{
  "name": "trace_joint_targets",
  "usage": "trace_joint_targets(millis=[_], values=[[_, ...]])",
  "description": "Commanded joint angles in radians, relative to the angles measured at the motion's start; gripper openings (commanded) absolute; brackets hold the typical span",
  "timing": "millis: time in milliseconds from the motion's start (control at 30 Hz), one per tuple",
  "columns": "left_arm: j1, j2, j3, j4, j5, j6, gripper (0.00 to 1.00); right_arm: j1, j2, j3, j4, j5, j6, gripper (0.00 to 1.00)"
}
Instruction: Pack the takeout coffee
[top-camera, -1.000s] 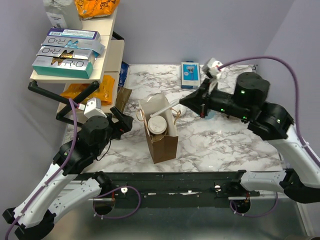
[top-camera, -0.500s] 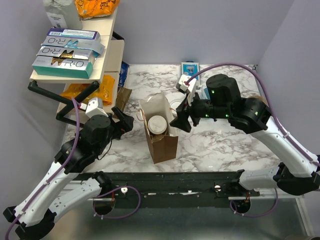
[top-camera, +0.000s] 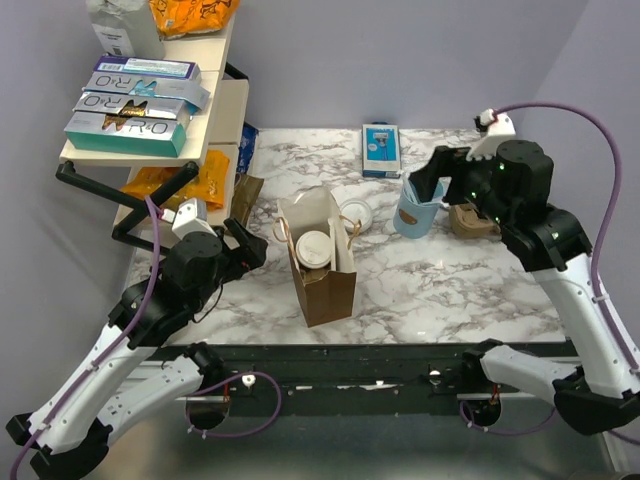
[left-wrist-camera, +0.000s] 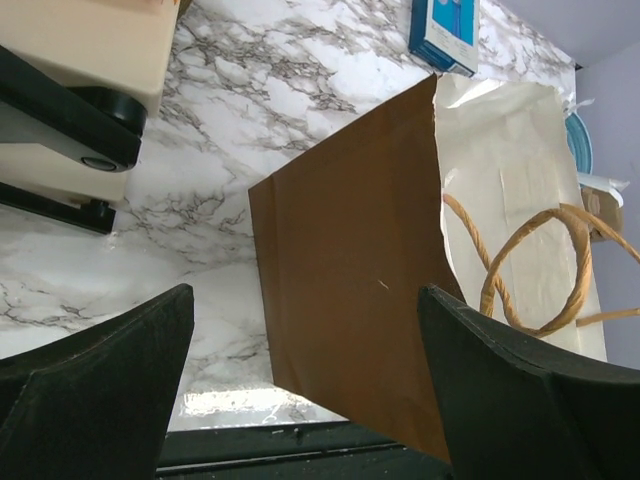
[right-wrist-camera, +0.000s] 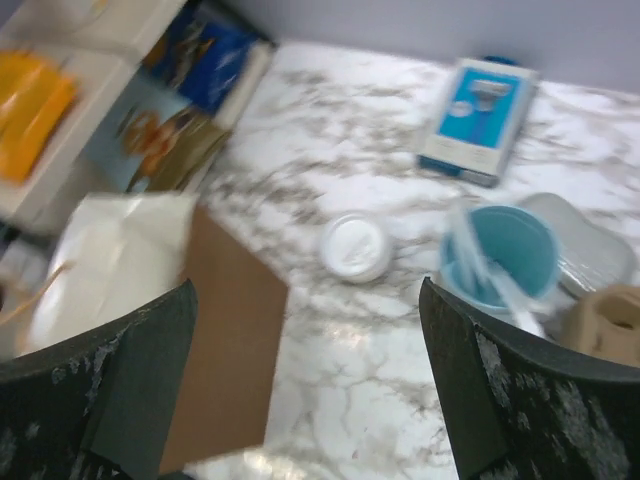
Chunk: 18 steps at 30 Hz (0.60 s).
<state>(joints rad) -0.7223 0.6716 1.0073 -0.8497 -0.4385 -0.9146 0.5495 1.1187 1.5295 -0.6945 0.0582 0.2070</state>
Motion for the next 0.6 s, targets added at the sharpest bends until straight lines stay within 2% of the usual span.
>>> trace_joint_targets(millis=[0,167,300,433,567], values=[[-0.003,-0.030,-0.047,-0.034,0.021,-0.035,0.99,-0.207,-0.082,-0.224,0.110,0.020,0.182,1.00],[-0.003,-0.050,-0.090,-0.110,-0.020,-0.093,0.99,-0.214,-0.254,-0.507,0.182,0.141,0.267,1.00],[-0.003,-0.047,-0.150,-0.078,-0.013,-0.115,0.99,-0.215,-0.385,-0.668,0.243,0.215,0.287,1.00],[-0.003,-0.063,-0.196,-0.028,-0.005,-0.130,0.99,-0.215,-0.464,-0.749,0.256,0.241,0.230,1.00],[-0.002,-0.075,-0.193,-0.054,-0.041,-0.144,0.99,-0.214,-0.505,-0.779,0.250,0.255,0.233,1.00]])
